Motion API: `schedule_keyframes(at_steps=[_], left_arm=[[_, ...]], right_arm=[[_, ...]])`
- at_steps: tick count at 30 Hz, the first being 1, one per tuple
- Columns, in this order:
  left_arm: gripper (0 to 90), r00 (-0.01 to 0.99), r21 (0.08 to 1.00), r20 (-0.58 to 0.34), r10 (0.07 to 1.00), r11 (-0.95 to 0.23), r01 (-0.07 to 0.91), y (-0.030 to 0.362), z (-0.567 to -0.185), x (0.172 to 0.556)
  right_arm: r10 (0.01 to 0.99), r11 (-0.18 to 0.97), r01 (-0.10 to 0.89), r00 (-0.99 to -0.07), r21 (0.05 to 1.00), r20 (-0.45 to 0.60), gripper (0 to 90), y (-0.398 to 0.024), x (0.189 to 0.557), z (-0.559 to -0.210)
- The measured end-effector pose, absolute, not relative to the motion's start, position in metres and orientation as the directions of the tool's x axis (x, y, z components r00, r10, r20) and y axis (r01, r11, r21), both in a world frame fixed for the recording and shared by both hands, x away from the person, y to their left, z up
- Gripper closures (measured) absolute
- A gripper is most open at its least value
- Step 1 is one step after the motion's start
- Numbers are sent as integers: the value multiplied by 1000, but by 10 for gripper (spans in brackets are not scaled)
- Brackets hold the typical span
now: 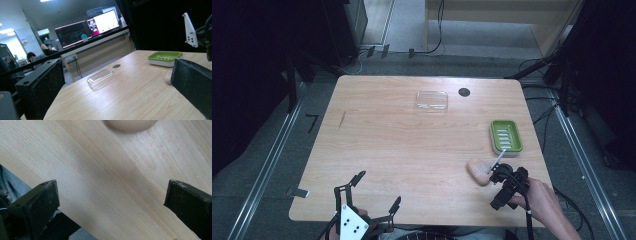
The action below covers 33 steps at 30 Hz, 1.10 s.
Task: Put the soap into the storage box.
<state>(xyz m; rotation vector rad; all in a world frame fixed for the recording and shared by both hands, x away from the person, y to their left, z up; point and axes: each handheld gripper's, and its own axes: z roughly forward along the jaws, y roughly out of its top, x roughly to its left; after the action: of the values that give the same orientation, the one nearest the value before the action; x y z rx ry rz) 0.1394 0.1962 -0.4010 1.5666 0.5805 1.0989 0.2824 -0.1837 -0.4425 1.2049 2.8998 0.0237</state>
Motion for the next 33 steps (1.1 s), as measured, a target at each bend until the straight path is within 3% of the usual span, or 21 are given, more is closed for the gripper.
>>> schedule_keyframes(at_steps=[33], left_arm=[[0, 453, 940, 340, 825, -289, -180, 197, -401, 139]], right_arm=[[696, 717, 696, -718, 33, 4, 0, -144, 322, -438]])
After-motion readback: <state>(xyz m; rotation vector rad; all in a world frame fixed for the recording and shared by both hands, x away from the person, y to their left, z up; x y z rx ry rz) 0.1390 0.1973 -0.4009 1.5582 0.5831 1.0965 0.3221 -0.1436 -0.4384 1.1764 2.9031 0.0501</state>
